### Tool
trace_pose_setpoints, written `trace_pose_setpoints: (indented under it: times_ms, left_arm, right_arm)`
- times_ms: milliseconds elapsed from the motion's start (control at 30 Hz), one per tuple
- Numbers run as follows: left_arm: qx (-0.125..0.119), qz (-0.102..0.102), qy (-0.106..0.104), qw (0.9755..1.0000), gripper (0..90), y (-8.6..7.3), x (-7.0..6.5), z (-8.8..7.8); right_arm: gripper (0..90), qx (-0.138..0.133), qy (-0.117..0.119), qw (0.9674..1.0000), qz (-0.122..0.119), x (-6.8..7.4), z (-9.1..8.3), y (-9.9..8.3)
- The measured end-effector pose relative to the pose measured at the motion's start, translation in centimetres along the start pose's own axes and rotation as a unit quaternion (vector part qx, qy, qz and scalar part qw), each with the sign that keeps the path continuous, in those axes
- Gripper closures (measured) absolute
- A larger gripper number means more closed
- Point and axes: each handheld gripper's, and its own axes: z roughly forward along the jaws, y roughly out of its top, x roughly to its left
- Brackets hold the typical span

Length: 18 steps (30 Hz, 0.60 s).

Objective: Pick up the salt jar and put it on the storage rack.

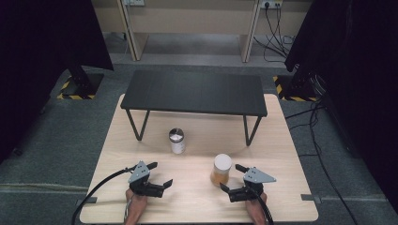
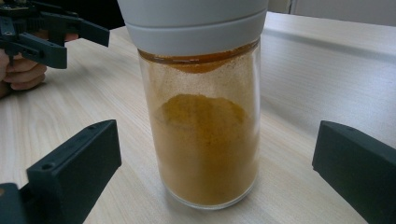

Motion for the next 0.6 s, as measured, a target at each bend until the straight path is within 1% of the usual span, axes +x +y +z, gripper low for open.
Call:
trace_pose_setpoints:
  times_ms: [267,400,500,567,600]
  left_arm:
    - [0.001,-0.002,0.000,1.0000,0.8,0.05,0.03,0.03]
    - [0.001,-0.002,0.001,1.0000,0.6,0.05,0.02,0.03]
    - [0.000,-0.002,0.000,1.0000,0.3,0.02,0.04,0.03]
    - [0.003,-0.007,0.005,1.0000,0.0,0.15,-0.04,0.14]
    - [0.006,-0.011,0.004,0.9999,0.0,0.25,0.06,0.19]
  right_arm:
    - [1.0,-0.003,0.006,1.0000,0.005,-0.27,-0.06,-0.11]
    - [1.0,-0.004,0.007,1.0000,0.002,-0.28,-0.05,-0.13]
    - [1.0,-0.002,0.009,0.9999,-0.007,-0.21,-0.02,-0.06]
    - [1.0,0.001,0.008,0.9999,-0.010,-0.10,0.03,0.05]
    - [1.0,0.001,0.006,0.9999,-0.010,-0.04,0.02,0.05]
